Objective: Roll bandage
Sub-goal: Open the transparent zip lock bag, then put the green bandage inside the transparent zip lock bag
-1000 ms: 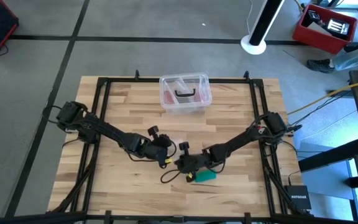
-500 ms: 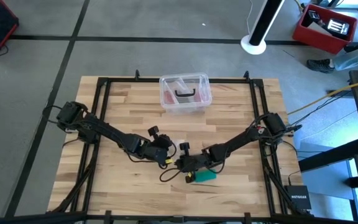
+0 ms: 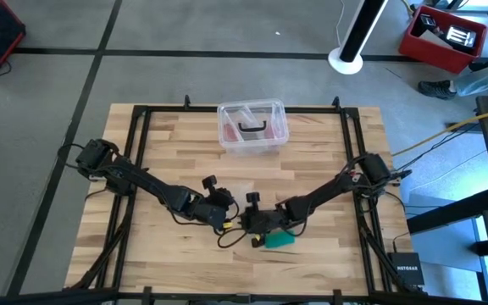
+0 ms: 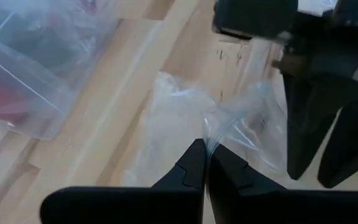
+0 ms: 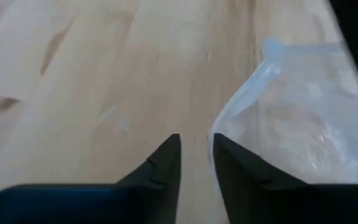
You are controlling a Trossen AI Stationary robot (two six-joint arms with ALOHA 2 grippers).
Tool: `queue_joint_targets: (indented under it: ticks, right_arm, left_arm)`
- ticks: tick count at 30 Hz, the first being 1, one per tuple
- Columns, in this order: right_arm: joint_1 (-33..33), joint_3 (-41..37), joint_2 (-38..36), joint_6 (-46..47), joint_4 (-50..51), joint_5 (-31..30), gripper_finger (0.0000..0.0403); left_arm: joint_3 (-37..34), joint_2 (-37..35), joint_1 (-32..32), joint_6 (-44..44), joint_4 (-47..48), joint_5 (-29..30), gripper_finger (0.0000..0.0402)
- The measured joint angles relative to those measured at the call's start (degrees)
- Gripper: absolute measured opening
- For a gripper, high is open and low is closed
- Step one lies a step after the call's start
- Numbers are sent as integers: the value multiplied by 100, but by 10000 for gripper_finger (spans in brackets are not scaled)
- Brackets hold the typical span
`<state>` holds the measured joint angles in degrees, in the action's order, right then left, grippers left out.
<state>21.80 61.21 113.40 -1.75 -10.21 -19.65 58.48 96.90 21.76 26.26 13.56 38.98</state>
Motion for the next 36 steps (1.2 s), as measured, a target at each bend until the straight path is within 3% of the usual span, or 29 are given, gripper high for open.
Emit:
queue_joint_targets:
  ticks: [6,13,16,19,25,31,36]
  right_arm:
    - [0,0,-302,-1,49,-23,150]
    - [-1,0,-473,-195,174,-24,172]
    - [78,99,-672,-253,770,91,172]
    - [262,354,-1049,-125,1998,256,172]
    - [684,452,-1647,916,3638,811,183]
    - [1105,452,-1614,1318,3755,1167,246]
    - [1155,452,-1261,1332,3742,741,269]
  left_arm:
    - [0,0,0,-2,7,-14,1]
    - [0,0,0,-4,43,-22,1]
    - [0,0,0,-8,57,-24,1]
    - [0,0,0,-9,94,-26,1]
    - [0,0,0,-9,80,-26,1]
    - [0,-2,0,29,79,-26,1]
    - [0,-2,0,31,76,-26,1]
